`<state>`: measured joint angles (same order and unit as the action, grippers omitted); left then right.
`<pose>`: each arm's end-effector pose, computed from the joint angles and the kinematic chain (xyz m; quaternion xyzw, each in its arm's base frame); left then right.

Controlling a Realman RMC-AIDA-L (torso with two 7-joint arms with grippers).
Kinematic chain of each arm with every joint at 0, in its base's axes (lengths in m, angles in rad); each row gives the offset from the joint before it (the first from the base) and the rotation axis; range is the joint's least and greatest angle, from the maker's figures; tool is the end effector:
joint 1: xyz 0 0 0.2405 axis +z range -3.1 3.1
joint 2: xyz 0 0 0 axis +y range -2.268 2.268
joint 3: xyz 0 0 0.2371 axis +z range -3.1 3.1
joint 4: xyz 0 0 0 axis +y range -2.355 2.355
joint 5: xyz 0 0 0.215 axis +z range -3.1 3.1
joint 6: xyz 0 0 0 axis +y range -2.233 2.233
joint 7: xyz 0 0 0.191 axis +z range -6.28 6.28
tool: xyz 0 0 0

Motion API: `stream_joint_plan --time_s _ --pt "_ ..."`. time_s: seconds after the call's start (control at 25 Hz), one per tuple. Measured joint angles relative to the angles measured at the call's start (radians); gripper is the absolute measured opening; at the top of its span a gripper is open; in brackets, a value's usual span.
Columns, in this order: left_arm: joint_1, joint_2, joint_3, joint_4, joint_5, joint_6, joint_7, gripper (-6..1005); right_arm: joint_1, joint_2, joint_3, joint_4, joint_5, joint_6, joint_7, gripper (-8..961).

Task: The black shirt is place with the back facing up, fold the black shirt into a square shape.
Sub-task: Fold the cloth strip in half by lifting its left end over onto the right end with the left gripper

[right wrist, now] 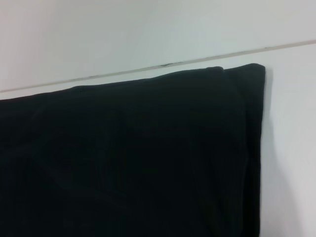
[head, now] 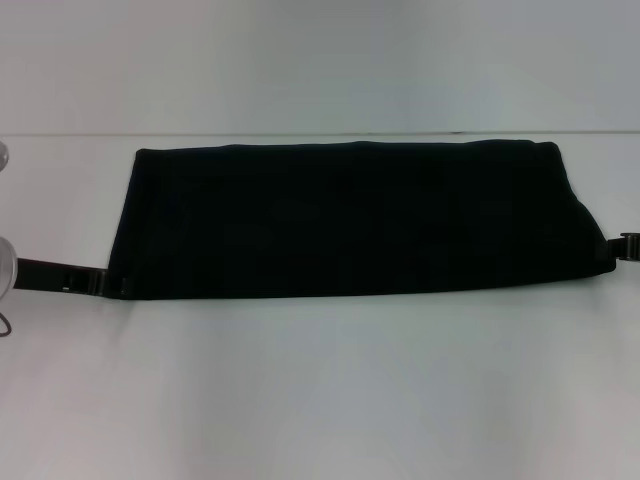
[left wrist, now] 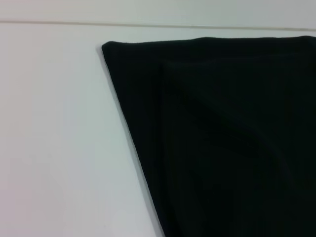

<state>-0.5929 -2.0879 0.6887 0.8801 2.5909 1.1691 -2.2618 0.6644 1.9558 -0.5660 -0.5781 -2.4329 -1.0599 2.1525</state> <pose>-0.3186 0.3983 0.0099 -0.8034 -0.5149 -0.0112 0.2988 0.3332 0.4198 0.0236 -0.7749 0.5458 0.0866 0.3068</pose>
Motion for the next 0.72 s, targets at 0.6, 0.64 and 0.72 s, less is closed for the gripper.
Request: stream_joint_plan --time_s 0.6,0.64,0.72 --pt "-0.002 -0.001 0.003 -0.001 0.003 -0.002 0.000 39 0.001 -0.002 0.000 0.000 0.000 -0.002 0.000 11" --pt "-0.002 -0.001 0.003 -0.001 0.003 -0.002 0.000 26 0.001 -0.002 0.000 0.000 0.000 -0.002 0.000 11" --pt "-0.002 0.000 0.003 0.000 0.004 -0.002 0.000 -1 -0.001 -0.002 0.000 0.000 0.000 -0.003 0.000 11"
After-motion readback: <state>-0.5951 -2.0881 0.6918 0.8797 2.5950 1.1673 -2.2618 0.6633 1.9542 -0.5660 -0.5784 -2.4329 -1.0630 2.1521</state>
